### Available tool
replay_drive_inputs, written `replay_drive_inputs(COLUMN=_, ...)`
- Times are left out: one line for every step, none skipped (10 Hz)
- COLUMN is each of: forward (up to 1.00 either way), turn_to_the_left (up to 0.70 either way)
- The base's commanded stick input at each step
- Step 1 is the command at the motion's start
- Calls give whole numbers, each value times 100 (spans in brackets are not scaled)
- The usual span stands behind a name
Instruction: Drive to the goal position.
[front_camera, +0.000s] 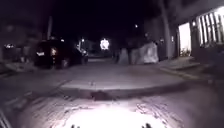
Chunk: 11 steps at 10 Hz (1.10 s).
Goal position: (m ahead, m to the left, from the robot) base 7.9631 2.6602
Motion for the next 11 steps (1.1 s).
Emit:
replay_drive_inputs(forward=85, turn_to_the_left=0)
replay_drive_inputs(forward=85, turn_to_the_left=0)
replay_drive_inputs(forward=85, turn_to_the_left=0)
replay_drive_inputs(forward=85, turn_to_the_left=0)
replay_drive_inputs(forward=85, turn_to_the_left=0)
replay_drive_inputs(forward=85, turn_to_the_left=0)
replay_drive_inputs(forward=85, turn_to_the_left=0)
replay_drive_inputs(forward=85, turn_to_the_left=0)
replay_drive_inputs(forward=85, turn_to_the_left=0)
replay_drive_inputs(forward=85, turn_to_the_left=0)
replay_drive_inputs(forward=85, turn_to_the_left=0)
